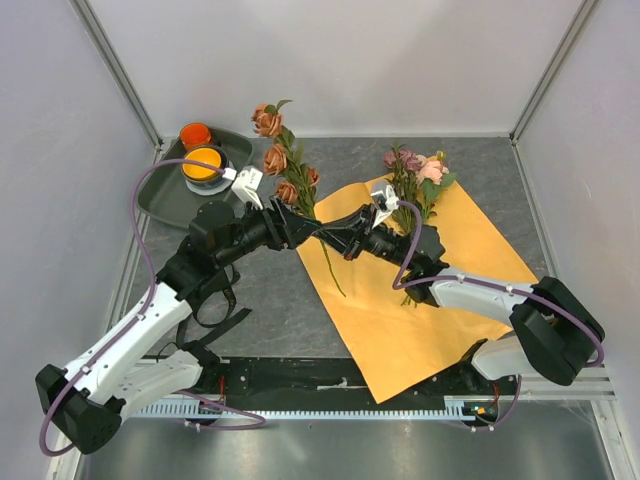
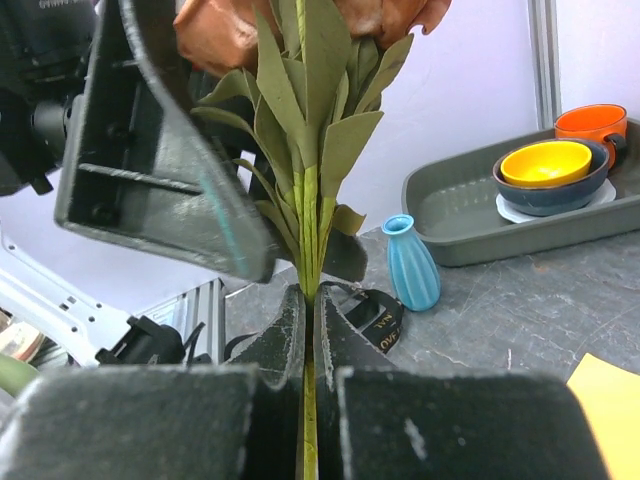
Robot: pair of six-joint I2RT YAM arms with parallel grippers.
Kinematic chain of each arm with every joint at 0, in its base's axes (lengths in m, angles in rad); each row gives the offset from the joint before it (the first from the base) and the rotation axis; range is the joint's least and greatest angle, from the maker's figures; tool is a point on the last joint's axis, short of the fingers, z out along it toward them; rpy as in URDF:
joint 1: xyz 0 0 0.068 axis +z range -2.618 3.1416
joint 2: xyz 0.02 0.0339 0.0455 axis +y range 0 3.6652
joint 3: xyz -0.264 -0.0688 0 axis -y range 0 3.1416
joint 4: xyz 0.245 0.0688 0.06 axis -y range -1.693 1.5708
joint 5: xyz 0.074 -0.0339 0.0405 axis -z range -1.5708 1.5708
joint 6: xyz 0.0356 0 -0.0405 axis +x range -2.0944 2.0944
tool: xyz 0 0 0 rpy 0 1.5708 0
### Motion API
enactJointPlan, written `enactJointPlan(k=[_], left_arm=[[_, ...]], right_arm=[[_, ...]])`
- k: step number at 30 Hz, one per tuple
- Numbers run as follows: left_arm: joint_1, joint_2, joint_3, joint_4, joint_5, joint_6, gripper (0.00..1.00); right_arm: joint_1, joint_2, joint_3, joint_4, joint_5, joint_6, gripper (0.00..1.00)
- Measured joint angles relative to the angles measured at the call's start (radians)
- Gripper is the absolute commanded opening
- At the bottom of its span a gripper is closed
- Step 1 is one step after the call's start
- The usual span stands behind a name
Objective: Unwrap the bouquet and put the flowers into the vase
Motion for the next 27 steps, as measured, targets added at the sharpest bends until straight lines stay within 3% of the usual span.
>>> enactJointPlan(k=[11, 19, 24, 26, 27], left_arm=[[0.004, 0.028, 0.088, -0.040, -0.034, 0.008, 0.44], [0.008, 0.042, 0.097, -0.094, -0.026, 0.012, 0.38], [0.008, 0.048, 0.097, -0.112, -0.025, 0.023, 0.13], [0.009, 0.051, 0.099, -0.121, -0.027, 0.036, 0.03], [0.010, 0.052, 0.101, -0.125, -0.027, 0.046, 0.02]], right_arm=[[0.029, 0.000, 0.000, -0.032, -0.006, -0.095, 0.00], [0.034, 0.002, 0.000, -0.051, -0.019, -0.120, 0.00], [0.035, 0.009, 0.000, -0.066, -0.034, -0.130, 0.01], [0.036, 0.010, 0.000, -0.071, -0.037, -0.133, 0.37], [0.037, 0.010, 0.000, -0.074, -0.035, -0.134, 0.54]])
